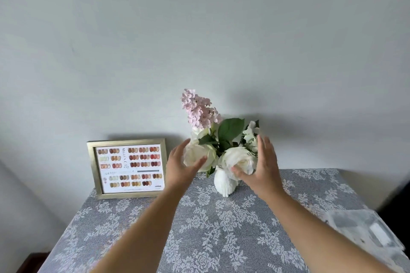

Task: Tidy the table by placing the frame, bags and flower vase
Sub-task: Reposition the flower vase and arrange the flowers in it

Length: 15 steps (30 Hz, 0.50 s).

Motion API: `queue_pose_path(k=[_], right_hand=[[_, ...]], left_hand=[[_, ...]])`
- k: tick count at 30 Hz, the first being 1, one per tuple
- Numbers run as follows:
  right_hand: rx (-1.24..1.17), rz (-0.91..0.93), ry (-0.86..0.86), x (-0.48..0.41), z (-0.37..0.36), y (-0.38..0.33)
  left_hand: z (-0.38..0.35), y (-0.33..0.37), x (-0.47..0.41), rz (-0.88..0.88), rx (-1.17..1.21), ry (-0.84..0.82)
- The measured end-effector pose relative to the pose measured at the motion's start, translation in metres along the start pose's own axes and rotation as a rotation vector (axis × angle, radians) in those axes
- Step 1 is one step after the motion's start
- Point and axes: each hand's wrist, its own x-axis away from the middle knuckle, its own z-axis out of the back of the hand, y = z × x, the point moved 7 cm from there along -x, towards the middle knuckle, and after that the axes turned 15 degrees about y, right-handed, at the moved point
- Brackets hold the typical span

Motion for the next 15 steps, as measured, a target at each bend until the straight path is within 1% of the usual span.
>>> queue_pose_path(k=[2, 4, 6, 8, 12, 15], right_hand=[[-0.059, -0.102, -0.035, 0.002, -0.006, 0.004], [-0.09, -0.158, -0.034, -0.004, -0.01, 0.003], [-0.097, -0.147, -0.021, -0.014, -0.013, -0.003], [-0.105, -0.112, -0.014, -0.023, -0.016, -0.012], [-0.136, -0.056, -0.014, -0.036, -0.022, -0.024], [-0.137, -0.047, -0.011, -0.041, -0.023, -0.023]], left_hand=[[0.0, -0.005, 0.003, -0.019, -0.076, 0.052], [-0.001, -0.007, 0.003, 0.021, -0.068, 0.08], [-0.004, -0.004, 0.0, 0.057, -0.017, 0.099], [-0.009, 0.002, -0.003, 0.056, 0.01, 0.099], [-0.016, 0.013, -0.008, 0.047, 0.006, 0.087], [-0.017, 0.015, -0.01, 0.038, 0.011, 0.088]])
